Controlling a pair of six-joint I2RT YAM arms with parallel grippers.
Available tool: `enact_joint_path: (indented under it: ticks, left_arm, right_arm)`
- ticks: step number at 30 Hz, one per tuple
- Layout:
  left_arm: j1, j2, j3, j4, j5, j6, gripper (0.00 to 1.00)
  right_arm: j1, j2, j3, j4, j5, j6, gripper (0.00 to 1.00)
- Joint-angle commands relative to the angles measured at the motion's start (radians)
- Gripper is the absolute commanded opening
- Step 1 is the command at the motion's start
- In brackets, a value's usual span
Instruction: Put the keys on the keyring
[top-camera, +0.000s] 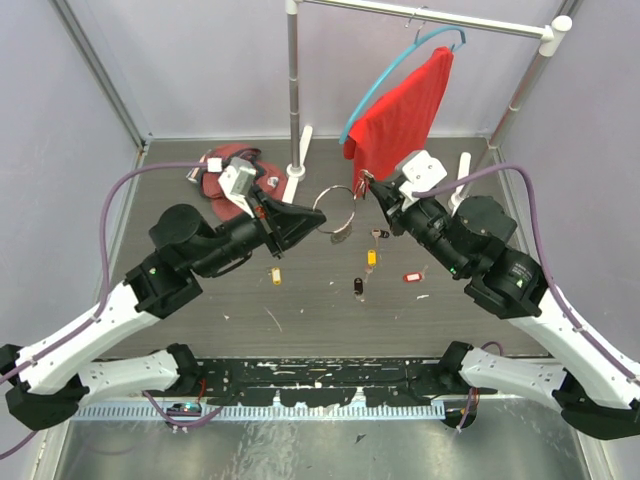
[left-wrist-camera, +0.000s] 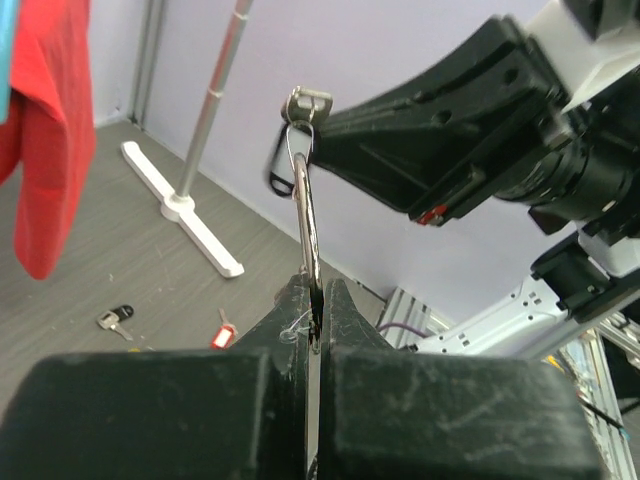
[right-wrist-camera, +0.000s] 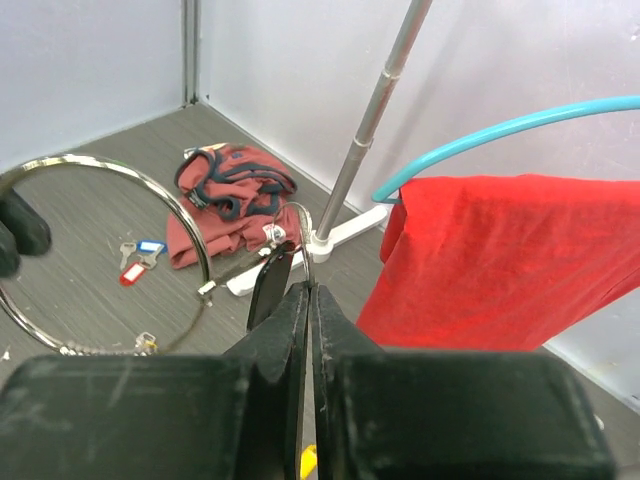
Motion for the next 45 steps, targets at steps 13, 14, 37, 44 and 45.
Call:
enact_joint_path:
  ticks: [13, 14, 37, 44, 45]
  left_arm:
    - [0.0, 0.1, -0.053, 0.141, 0.15, -0.01, 0.0]
    - [0.0, 0.099, -0.054, 0.138, 0.142, -0.007, 0.0]
    - [0.001, 0.198, -0.109, 0.272, 0.463, -0.065, 0.0]
    - [0.0, 0.193, -0.235, 0.514, 0.33, -0.191, 0.0]
    - [0.0, 0.184, -0.259, 0.542, 0.286, -0.209, 0.0]
  right_arm:
    - [-0.002, 0.082, 0.199, -0.227, -0.197, -0.158, 0.09]
    - [-0.002, 0.075, 0.197, -0.232, -0.204, -0.167, 0.09]
    - [-0.002, 0.052, 0.196, -0.249, 0.042, -0.393, 0.25]
    - [-0.002, 0.03, 0.23, -0.213, 0.044, -0.234, 0.38]
    - [-0.002, 0.014, 0.23, -0.212, 0.059, -0.193, 0.4]
